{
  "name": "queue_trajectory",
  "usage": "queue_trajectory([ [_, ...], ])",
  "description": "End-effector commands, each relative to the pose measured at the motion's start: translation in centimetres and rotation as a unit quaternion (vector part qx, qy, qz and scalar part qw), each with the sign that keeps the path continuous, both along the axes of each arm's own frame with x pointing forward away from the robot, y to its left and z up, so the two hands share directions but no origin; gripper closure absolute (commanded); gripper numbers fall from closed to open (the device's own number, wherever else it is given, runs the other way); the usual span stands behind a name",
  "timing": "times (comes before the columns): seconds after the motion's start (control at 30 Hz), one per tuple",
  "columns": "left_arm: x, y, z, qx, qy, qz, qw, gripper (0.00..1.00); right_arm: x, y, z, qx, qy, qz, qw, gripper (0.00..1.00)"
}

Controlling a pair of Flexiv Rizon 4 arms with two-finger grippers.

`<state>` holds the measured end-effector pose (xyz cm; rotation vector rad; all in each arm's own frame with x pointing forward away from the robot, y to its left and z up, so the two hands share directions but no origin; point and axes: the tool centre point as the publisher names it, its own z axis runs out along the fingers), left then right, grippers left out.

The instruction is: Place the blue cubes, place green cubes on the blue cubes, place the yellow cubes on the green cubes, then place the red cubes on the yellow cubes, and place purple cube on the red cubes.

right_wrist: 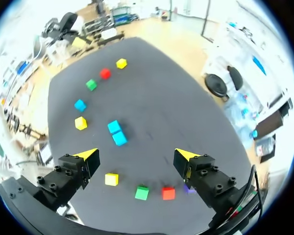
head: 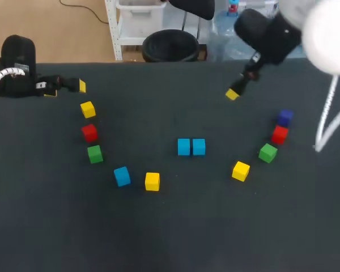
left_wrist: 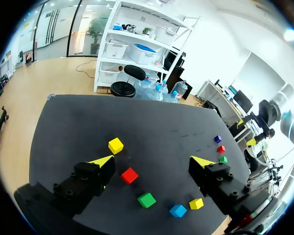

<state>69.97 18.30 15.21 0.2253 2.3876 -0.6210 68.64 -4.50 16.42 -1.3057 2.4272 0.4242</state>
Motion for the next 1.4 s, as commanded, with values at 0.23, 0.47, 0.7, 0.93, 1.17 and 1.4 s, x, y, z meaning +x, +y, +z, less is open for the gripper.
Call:
queue_trajectory([
  [0.23,0.0,0.2,-0.2,-0.005,-0.004,-0.003,1.0,0.0,-1.6,-8.8,0.4,0.178,-0.193,-0.15,0.953,0.0],
  [0.47,0.0,0.2,-0.2,-0.005,-0.004,-0.003,1.0,0.0,-2.2,-9.7,0.2,0.194,-0.199,-0.167,0.946,0.0],
  [0.7,0.0,0.2,-0.2,-0.005,-0.004,-0.003,1.0,0.0,-2.3,-9.7,0.2,0.195,-0.196,-0.175,0.945,0.0],
  [0.93,0.0,0.2,-0.2,-0.005,-0.004,-0.003,1.0,0.0,-2.3,-9.7,0.2,0.195,-0.196,-0.175,0.945,0.0],
  [1.17,0.0,0.2,-0.2,-0.005,-0.004,-0.003,1.0,0.0,-2.3,-9.7,0.2,0.195,-0.196,-0.175,0.945,0.0],
  [1.4,-0.5,-0.4,1.1,0.072,-0.043,-0.053,0.995,0.0,-2.3,-9.7,0.2,0.195,-0.196,-0.175,0.945,0.0],
])
